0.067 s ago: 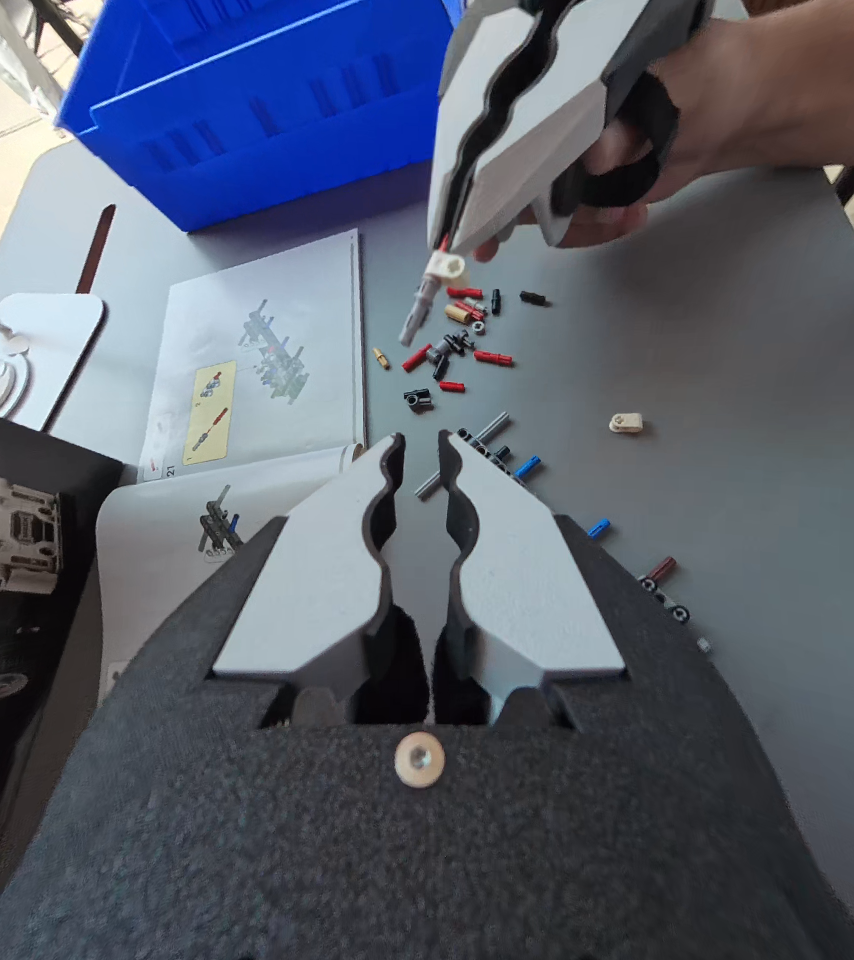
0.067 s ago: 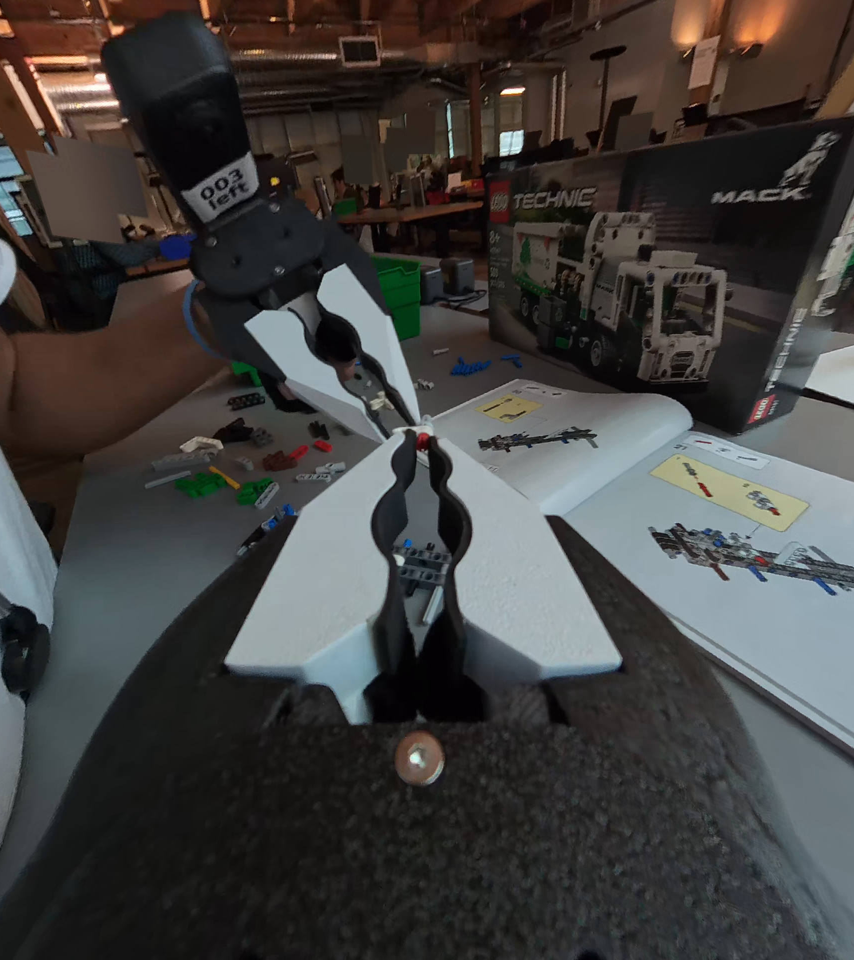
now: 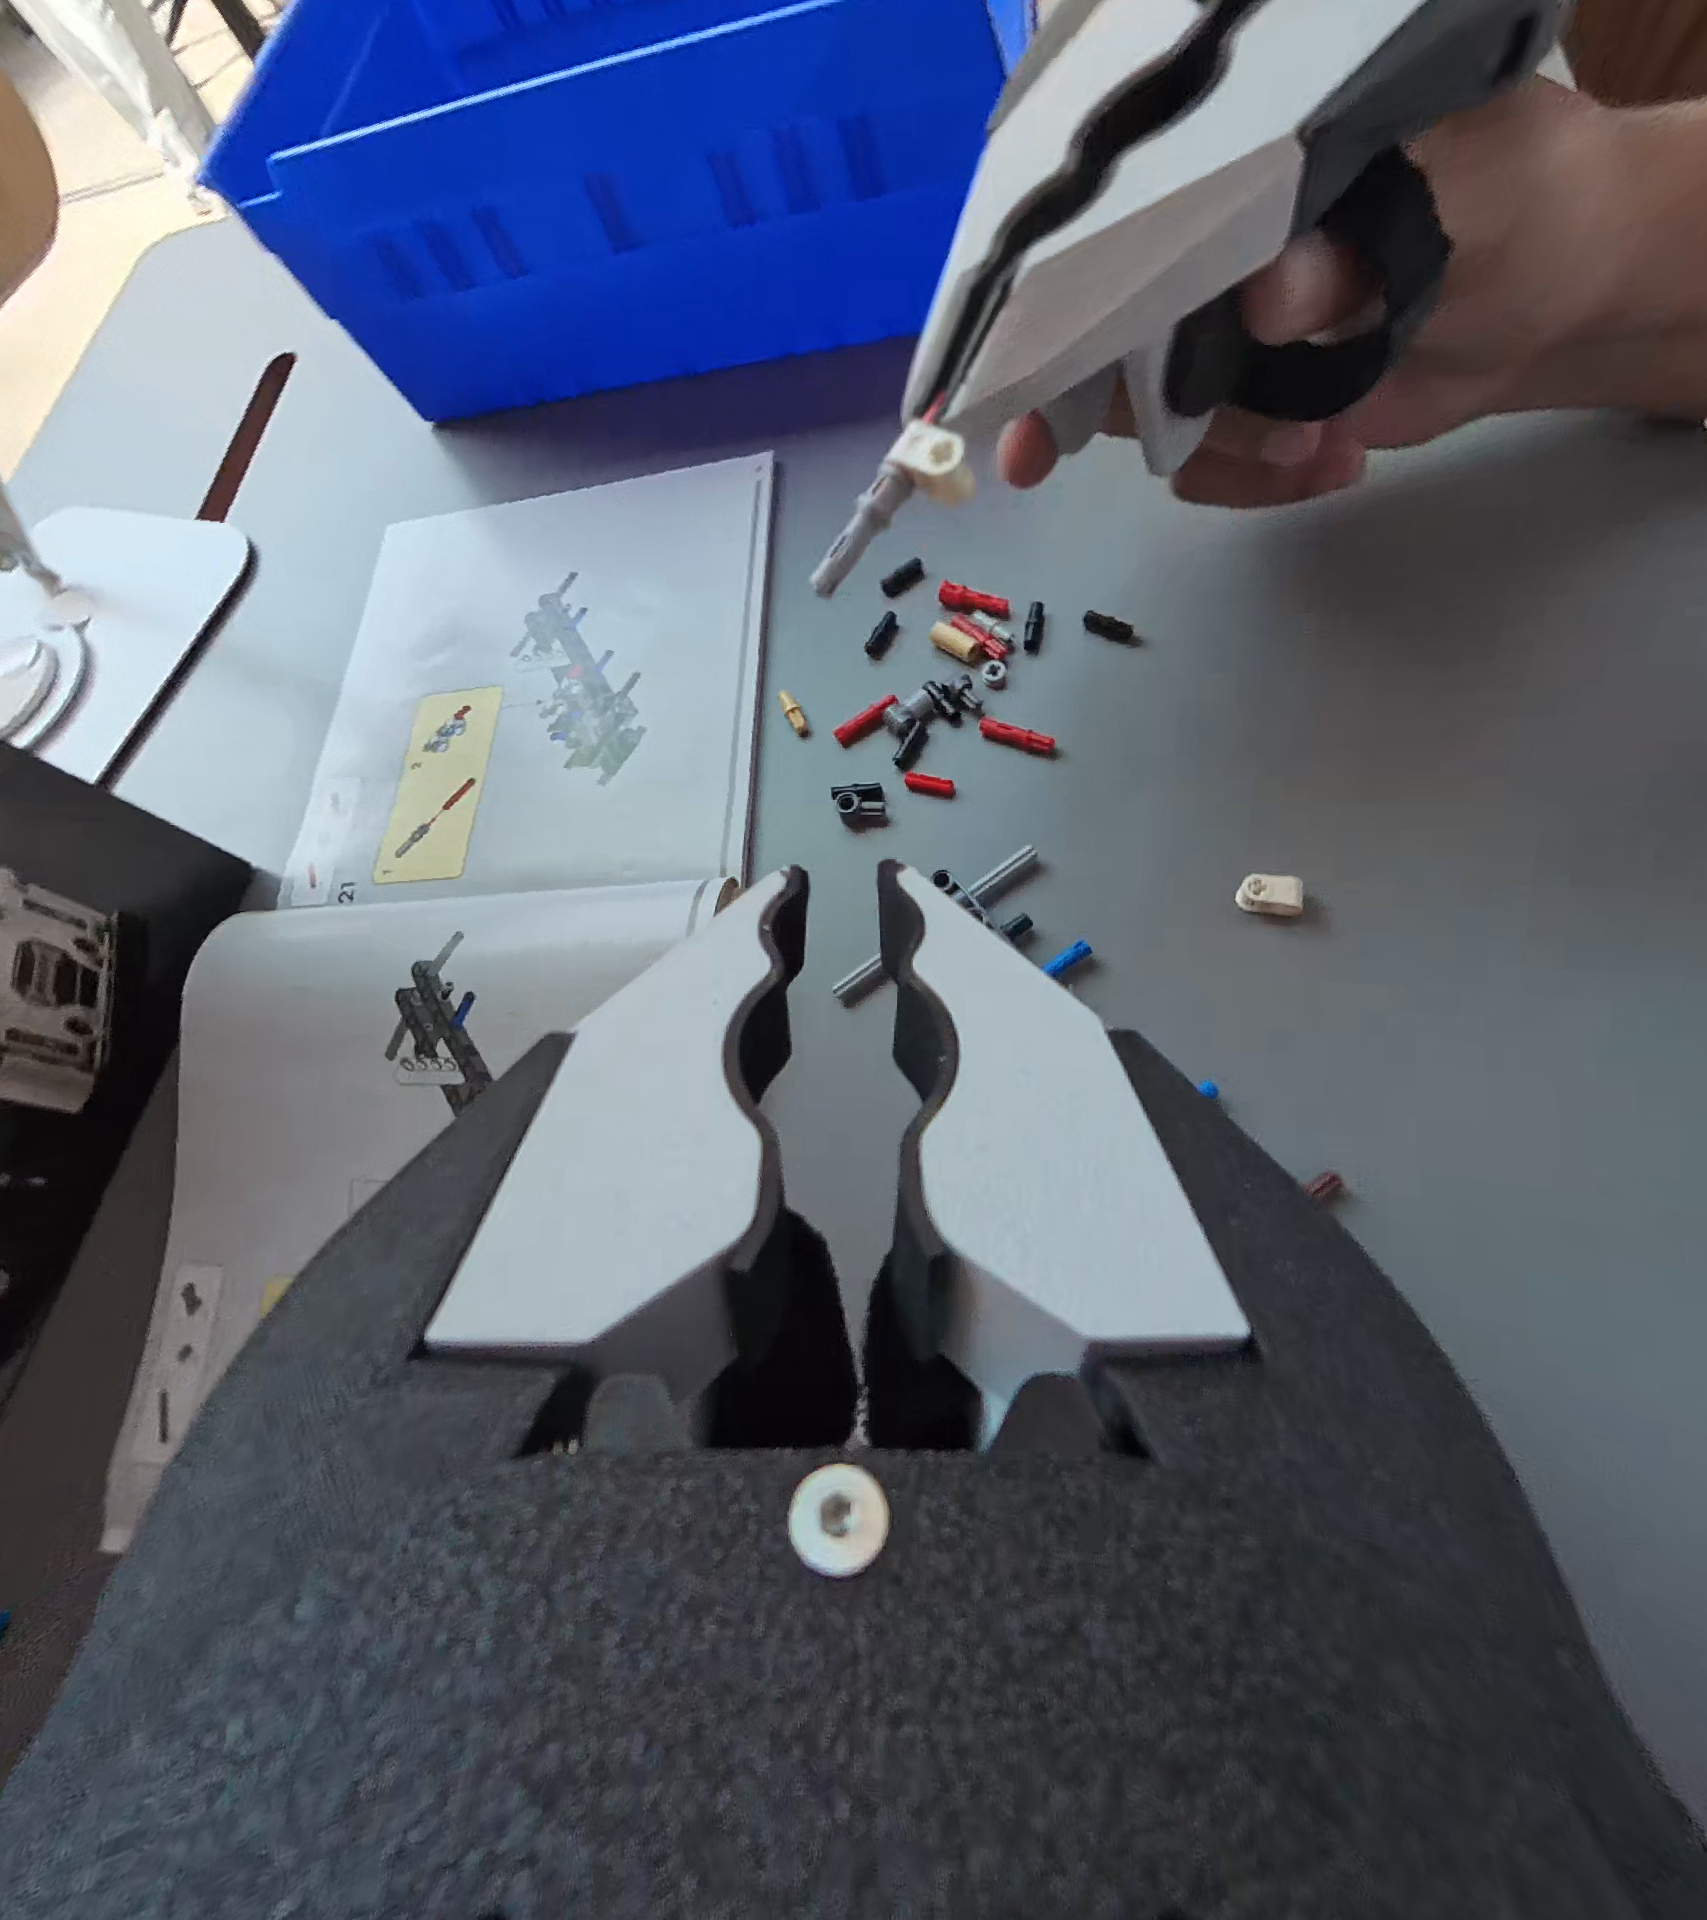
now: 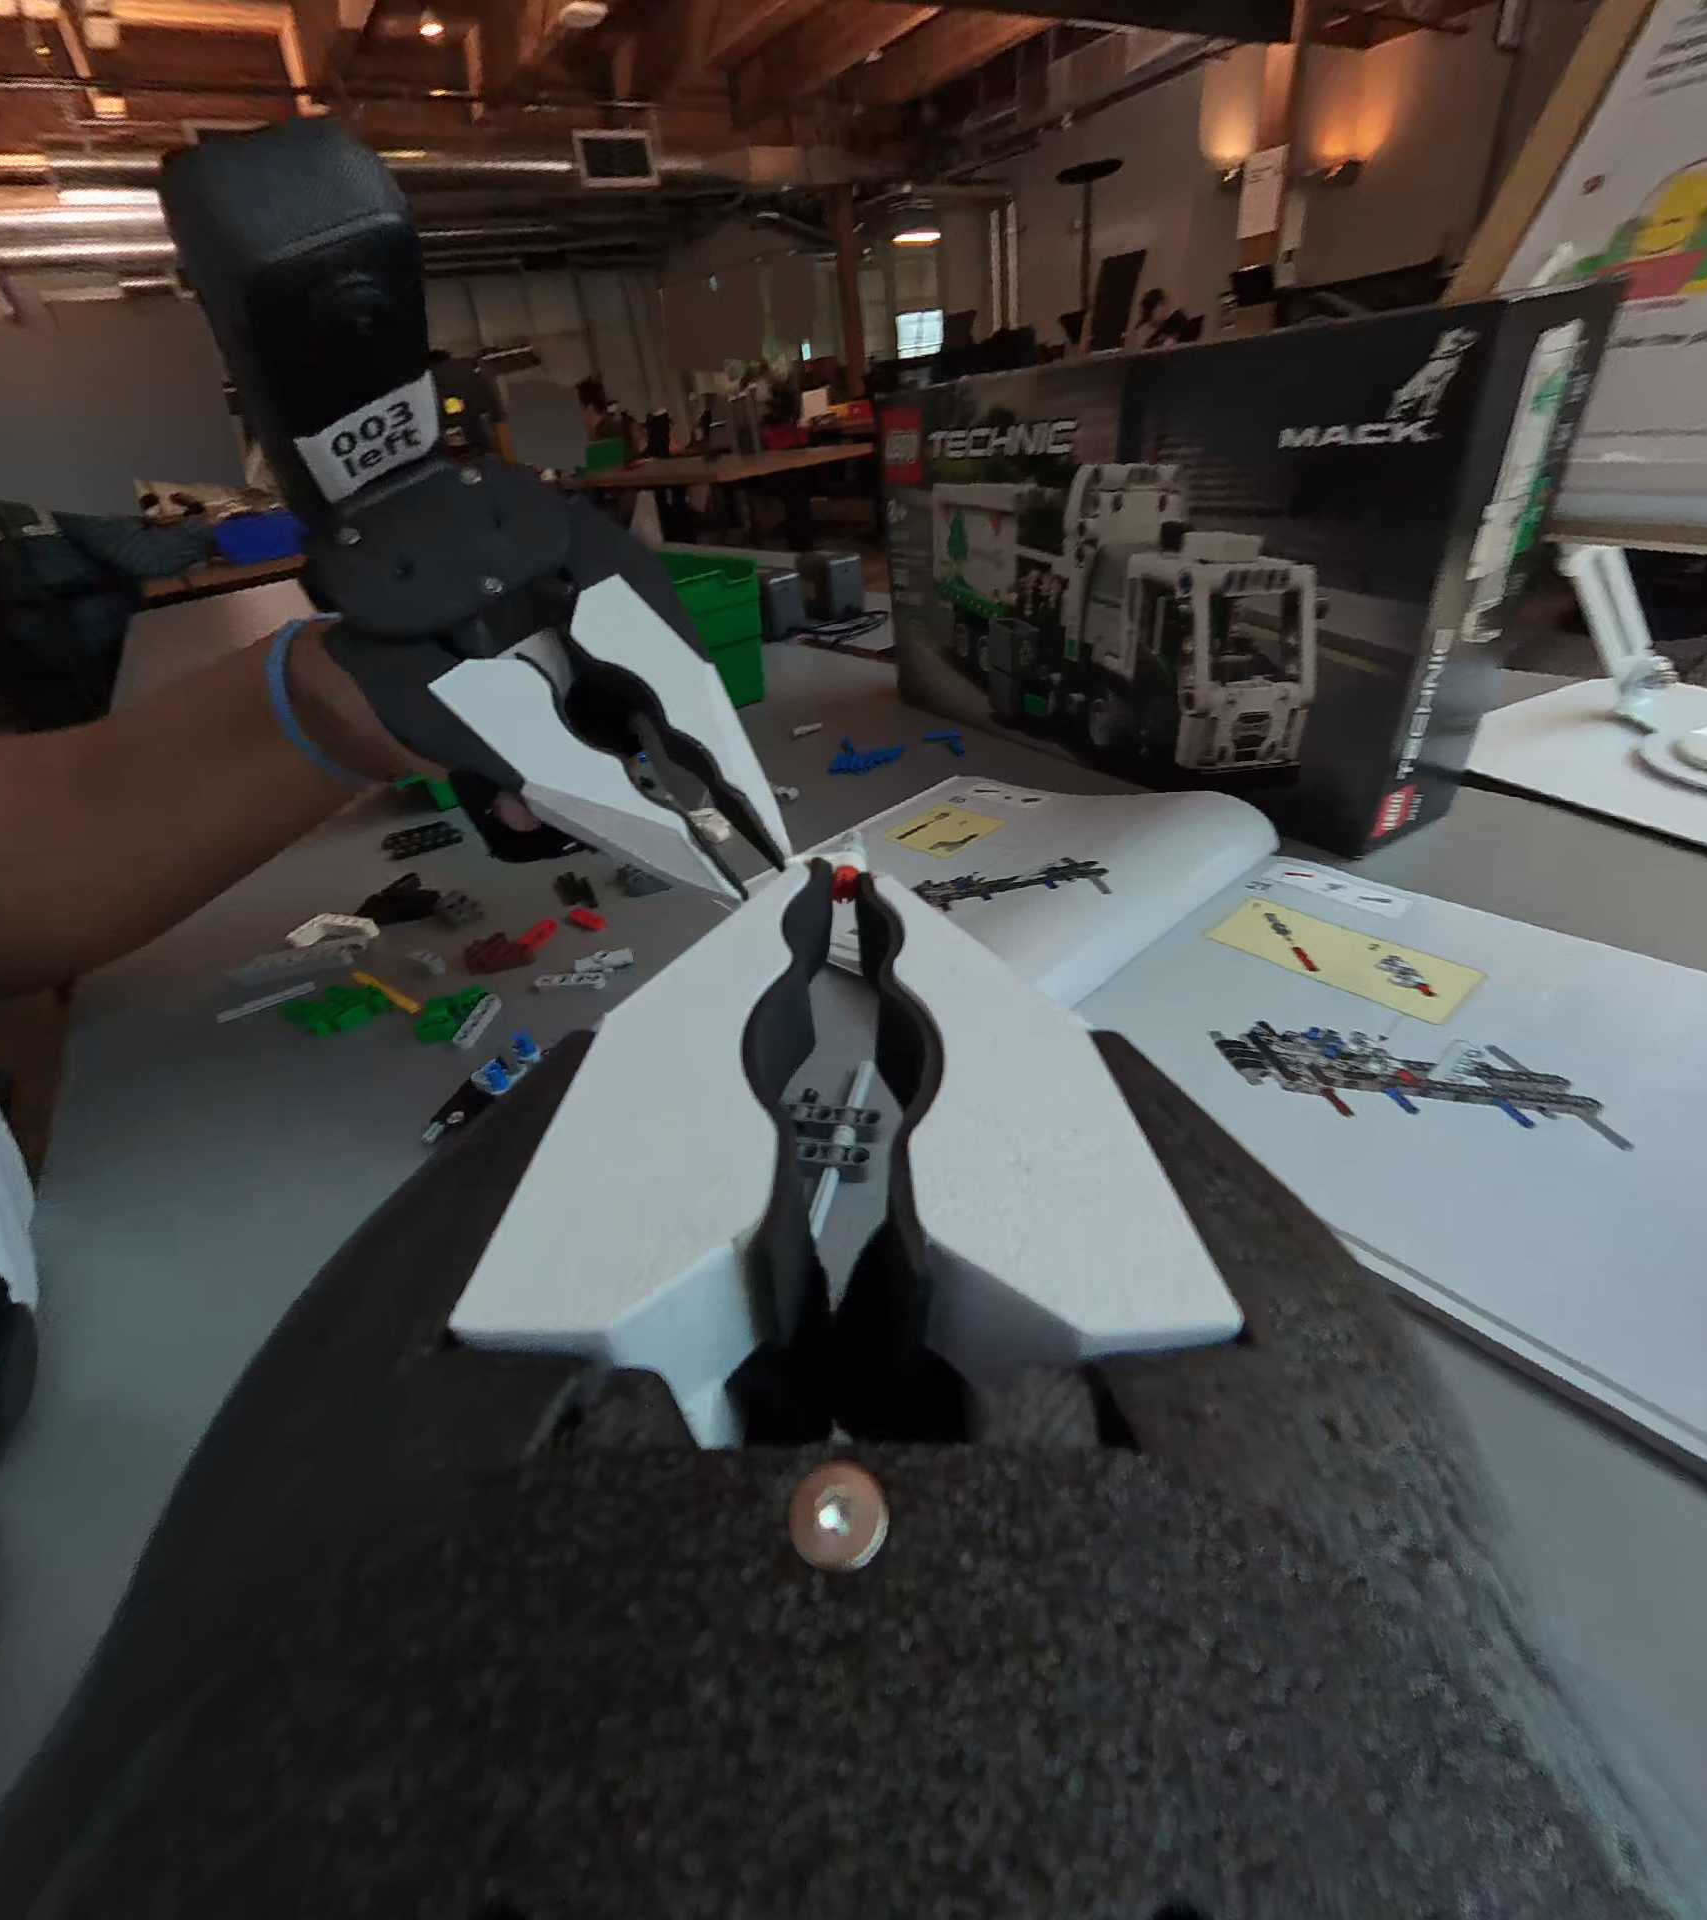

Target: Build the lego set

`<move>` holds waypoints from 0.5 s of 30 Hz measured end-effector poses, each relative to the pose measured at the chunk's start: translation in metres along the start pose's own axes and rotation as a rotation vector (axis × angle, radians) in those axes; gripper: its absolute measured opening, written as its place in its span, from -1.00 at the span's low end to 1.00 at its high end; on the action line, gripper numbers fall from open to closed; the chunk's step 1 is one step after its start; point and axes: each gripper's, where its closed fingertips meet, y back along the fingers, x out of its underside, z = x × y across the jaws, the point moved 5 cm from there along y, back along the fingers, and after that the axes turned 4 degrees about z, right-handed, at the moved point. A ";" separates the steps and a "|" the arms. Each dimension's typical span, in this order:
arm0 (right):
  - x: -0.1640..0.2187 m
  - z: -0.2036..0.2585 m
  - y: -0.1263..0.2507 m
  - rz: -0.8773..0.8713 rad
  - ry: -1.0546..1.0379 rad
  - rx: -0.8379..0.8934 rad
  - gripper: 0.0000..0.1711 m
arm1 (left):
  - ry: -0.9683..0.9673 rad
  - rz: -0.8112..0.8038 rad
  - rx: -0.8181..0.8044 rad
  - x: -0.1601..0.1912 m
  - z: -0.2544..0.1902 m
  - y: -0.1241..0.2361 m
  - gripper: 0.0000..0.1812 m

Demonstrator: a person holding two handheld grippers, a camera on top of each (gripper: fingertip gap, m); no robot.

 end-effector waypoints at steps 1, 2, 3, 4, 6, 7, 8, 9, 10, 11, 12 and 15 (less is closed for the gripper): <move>-0.001 -0.002 0.006 -0.012 0.003 0.041 -0.99 | 0.056 -0.011 -0.021 0.000 0.000 -0.001 -0.86; 0.000 -0.003 0.012 -0.014 0.012 0.075 -0.99 | 0.111 -0.020 -0.010 -0.001 -0.005 -0.002 -0.84; 0.002 -0.001 0.016 0.002 0.022 0.089 -0.99 | 0.158 -0.022 0.035 -0.001 -0.014 -0.005 -0.80; 0.004 0.002 0.020 0.027 0.031 0.099 -0.99 | 0.183 -0.014 0.091 -0.002 -0.025 -0.007 -0.77; 0.013 0.010 0.028 0.098 0.042 0.097 -1.00 | 0.175 0.033 0.155 -0.002 -0.047 -0.014 -0.75; 0.017 0.014 0.033 0.131 0.037 0.088 -1.00 | 0.156 0.076 0.161 0.000 -0.055 -0.020 -0.74; 0.021 0.019 0.038 0.160 0.020 0.073 -0.99 | 0.127 0.118 0.175 0.003 -0.063 -0.026 -0.73; 0.025 0.024 0.042 0.197 -0.003 0.040 -1.00 | 0.097 0.155 0.194 0.005 -0.072 -0.032 -0.72; 0.032 0.031 0.046 0.250 -0.032 -0.012 -0.99 | 0.073 0.183 0.217 0.006 -0.080 -0.037 -0.71; 0.037 0.036 0.051 0.291 -0.053 -0.037 -0.99 | 0.058 0.205 0.238 0.007 -0.087 -0.042 -0.71; 0.041 0.038 0.056 0.307 -0.059 -0.044 -0.99 | 0.045 0.226 0.247 0.008 -0.092 -0.046 -0.71; 0.052 0.046 0.069 0.346 -0.121 -0.084 -0.99 | -0.014 0.289 0.224 0.013 -0.098 -0.054 -0.71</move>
